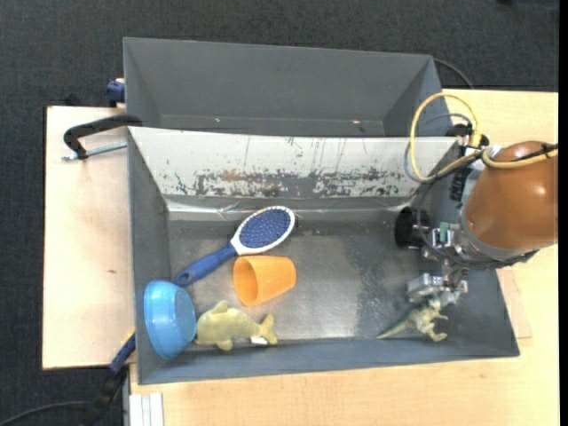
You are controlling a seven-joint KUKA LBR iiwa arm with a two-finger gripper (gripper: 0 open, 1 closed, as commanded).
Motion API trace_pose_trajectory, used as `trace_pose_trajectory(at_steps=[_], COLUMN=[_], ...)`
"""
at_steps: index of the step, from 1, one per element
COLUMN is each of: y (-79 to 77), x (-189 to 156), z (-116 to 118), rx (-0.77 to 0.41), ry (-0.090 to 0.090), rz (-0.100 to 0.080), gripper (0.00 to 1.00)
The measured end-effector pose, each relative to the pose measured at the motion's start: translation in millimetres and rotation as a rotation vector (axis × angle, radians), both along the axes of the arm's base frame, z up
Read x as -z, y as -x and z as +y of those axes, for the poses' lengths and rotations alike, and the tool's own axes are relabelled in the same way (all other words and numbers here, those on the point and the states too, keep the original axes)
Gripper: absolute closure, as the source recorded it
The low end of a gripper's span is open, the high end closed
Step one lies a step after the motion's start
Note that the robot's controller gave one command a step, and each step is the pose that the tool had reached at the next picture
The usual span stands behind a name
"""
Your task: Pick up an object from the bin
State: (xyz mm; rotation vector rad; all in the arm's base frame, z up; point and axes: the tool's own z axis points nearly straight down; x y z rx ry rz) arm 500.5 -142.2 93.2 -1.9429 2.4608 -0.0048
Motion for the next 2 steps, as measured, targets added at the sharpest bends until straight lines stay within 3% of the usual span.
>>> trace_pose_trajectory(at_steps=[1, 2], y=[-1.9, -3.8], x=[-46.9, -72.9], z=[0.8, 1.9], rx=[0.003, 0.006], ry=[0.001, 0.001], rz=[-0.002, -0.001], gripper=[1.0, 1.0])
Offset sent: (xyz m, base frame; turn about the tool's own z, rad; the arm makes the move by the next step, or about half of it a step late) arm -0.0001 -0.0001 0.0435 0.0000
